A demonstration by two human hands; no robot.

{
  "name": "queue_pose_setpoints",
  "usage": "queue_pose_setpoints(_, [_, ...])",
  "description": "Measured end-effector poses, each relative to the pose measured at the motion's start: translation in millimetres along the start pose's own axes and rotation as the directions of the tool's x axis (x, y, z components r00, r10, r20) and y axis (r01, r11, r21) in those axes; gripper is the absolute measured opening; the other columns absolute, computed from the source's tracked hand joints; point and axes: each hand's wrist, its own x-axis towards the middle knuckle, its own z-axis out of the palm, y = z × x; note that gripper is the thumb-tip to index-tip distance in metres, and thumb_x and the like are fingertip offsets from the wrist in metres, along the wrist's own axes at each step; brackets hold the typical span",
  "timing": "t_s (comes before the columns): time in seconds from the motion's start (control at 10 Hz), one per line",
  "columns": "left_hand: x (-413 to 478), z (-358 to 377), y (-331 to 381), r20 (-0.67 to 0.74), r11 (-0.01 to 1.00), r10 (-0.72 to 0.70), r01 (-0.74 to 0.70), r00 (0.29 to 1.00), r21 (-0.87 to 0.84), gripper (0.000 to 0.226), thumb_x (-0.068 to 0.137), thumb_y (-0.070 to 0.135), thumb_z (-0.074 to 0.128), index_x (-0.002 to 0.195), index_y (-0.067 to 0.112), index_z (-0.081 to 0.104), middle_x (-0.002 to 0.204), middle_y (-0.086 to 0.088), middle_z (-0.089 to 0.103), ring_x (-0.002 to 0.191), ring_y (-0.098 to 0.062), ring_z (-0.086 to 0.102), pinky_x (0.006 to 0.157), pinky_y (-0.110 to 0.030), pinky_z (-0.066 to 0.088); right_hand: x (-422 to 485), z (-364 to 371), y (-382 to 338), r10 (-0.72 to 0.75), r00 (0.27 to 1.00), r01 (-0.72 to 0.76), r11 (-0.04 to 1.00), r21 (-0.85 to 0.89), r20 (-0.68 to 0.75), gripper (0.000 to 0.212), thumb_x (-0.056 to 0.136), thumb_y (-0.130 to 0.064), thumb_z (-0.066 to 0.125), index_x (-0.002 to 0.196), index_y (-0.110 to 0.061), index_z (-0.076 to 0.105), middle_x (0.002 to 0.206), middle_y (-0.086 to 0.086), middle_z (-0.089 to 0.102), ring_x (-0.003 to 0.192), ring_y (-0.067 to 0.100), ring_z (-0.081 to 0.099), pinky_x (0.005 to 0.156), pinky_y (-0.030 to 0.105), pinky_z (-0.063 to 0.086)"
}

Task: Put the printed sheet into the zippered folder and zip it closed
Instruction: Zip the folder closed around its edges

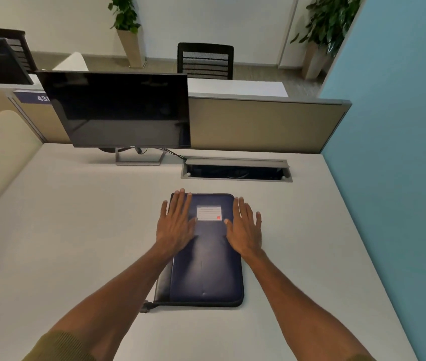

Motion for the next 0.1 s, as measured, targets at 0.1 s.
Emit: queue_pose_setpoints(0.1, [16.4,-27.6,12.4,-0.172,0.999,0.012,-0.017,0.985,-0.031,0.080,0.115,0.059,0.018,0.173,0.019,-0.019,0.180,-0.005,-0.027,0.170,-0.025,-0.020,0.141,-0.049,0.003,15.4,-27.9,-1.4,-0.031,0.993,0.026,0.999,-0.044,-0.118,0.075,0.113,-0.055,0.024,0.171,-0.020,-0.007,0.180,0.005,-0.007,0.168,0.026,0.002,0.136,0.054,0.008])
